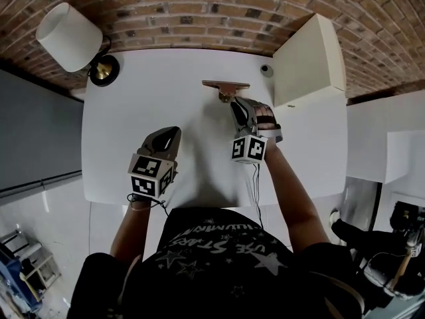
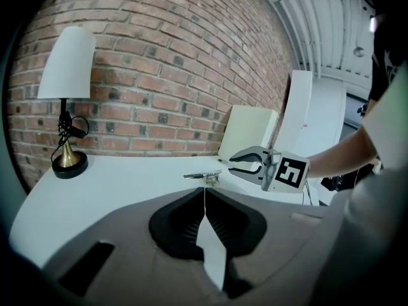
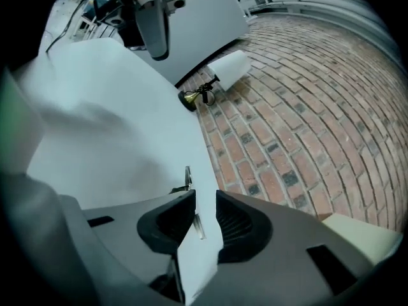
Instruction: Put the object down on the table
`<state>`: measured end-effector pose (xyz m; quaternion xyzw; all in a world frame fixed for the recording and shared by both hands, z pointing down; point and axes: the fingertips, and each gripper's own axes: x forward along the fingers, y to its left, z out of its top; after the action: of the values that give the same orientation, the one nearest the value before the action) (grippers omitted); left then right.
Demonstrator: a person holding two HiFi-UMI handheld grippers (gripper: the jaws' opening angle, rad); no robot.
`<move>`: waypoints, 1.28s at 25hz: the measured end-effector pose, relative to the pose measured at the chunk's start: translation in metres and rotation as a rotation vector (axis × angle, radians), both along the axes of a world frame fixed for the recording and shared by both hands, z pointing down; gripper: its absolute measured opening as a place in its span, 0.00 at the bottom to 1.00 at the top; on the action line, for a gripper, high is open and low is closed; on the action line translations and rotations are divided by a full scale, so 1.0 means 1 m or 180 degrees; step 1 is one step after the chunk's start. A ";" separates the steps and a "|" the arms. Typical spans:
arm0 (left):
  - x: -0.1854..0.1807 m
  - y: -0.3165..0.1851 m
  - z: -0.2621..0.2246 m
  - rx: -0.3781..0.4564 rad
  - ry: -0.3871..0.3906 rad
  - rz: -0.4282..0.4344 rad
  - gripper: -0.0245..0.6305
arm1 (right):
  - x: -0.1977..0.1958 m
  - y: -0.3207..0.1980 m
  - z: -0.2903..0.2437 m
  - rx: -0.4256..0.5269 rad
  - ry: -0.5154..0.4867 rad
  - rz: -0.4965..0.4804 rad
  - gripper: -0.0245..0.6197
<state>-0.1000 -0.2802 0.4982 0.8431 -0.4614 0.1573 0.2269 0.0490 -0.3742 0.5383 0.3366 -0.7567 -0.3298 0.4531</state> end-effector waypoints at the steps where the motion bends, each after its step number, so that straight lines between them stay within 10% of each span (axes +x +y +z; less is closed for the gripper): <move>1: 0.001 0.004 -0.004 0.0032 -0.0001 -0.0006 0.07 | 0.002 0.004 -0.008 0.0000 -0.0089 0.0075 0.20; 19: 0.048 0.104 -0.071 0.0509 0.0053 0.0005 0.07 | 0.033 0.127 -0.117 0.0016 -0.1452 0.0583 0.04; 32: 0.078 0.202 -0.082 0.0642 0.0027 0.0012 0.07 | 0.059 0.226 -0.138 -0.0050 -0.1880 0.0658 0.04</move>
<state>-0.0215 -0.0785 0.4166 0.8632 -0.4723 0.1069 0.1425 0.1082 -0.1481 0.4001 0.4896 -0.8199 -0.1641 0.2474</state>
